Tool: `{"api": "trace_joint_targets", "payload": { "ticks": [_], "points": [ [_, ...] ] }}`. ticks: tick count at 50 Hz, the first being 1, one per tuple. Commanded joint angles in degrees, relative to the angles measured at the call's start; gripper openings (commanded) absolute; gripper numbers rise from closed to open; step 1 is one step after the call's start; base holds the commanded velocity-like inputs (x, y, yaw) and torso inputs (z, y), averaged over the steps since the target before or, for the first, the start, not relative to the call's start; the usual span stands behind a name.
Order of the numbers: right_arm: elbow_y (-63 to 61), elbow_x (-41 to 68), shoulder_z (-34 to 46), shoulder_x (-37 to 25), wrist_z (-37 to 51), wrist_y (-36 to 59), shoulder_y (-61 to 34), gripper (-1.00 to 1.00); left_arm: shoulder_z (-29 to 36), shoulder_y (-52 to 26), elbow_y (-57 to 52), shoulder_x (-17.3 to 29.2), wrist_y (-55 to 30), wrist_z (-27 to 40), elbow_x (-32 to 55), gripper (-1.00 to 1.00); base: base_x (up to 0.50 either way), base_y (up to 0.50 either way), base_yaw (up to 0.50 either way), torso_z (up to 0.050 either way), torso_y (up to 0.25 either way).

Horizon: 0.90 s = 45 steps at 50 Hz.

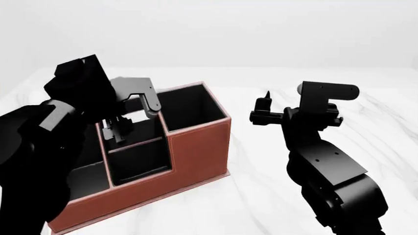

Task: Pick up the book and place it in the front compartment of the caddy.

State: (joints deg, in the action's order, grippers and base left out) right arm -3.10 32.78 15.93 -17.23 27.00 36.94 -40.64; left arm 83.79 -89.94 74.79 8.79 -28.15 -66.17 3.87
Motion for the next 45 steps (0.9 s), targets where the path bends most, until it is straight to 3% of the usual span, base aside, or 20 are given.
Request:
{"api": "trace_joint_targets", "payload": {
  "ticks": [1, 35, 36, 45],
  "points": [
    [0.43, 0.05, 0.05, -0.11, -0.04, -0.47, 0.08, 1.00, -2.40, 0.91, 0.18, 0.45, -0.09, 0.06, -1.89, -1.00, 0.00, 0.00, 0.00, 0.000, 0.000],
    [1.74, -0.08, 0.65, -0.29, -0.25, -1.69, 0.12, 1.00, -3.36, 1.11, 0.18, 1.07, -0.71, 1.00, -3.81, -1.00, 0.00, 0.00, 0.00, 0.000, 0.000],
    [1.73, -0.07, 0.69, -0.29, -0.25, -1.70, 0.19, 1.00, -3.44, 0.84, 0.18, 0.94, -0.81, 0.96, -3.76, 1.00, 0.00, 0.00, 0.00, 0.000, 0.000],
    [1.64, 0.19, 0.68, -0.37, -0.17, -1.66, 0.13, 1.00, -1.98, -1.95, 0.17, 0.29, -1.30, -0.21, -4.70, 1.00, 0.00, 0.00, 0.00, 0.000, 0.000]
  ]
}}
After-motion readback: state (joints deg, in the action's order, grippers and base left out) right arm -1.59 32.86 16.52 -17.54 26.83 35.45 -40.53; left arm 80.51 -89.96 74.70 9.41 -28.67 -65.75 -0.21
